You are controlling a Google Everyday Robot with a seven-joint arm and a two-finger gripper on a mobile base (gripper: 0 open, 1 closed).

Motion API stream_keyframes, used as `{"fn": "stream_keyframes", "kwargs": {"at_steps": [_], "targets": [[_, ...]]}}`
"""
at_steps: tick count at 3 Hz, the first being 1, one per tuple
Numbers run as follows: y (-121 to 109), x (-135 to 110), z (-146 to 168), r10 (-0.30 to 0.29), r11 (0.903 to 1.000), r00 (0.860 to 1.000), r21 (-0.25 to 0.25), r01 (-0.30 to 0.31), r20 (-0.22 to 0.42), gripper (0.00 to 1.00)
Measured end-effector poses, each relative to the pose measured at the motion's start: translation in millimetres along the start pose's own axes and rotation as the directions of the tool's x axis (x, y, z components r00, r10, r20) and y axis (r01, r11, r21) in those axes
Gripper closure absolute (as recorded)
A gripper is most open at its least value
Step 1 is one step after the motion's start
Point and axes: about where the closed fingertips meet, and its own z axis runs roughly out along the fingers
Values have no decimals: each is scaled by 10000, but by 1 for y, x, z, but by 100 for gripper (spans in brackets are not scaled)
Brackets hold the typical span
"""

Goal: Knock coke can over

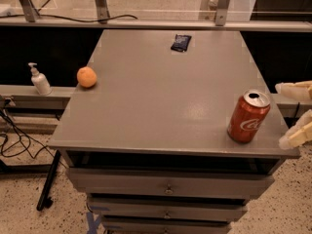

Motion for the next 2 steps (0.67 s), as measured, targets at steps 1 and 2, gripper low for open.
{"fn": "stream_keyframes", "kwargs": {"at_steps": [1,2], "targets": [[2,-8,26,7,9999,9874,-150,17,1580,0],[-4,-28,44,-44,10000,9643,-50,59,2646,0]]}}
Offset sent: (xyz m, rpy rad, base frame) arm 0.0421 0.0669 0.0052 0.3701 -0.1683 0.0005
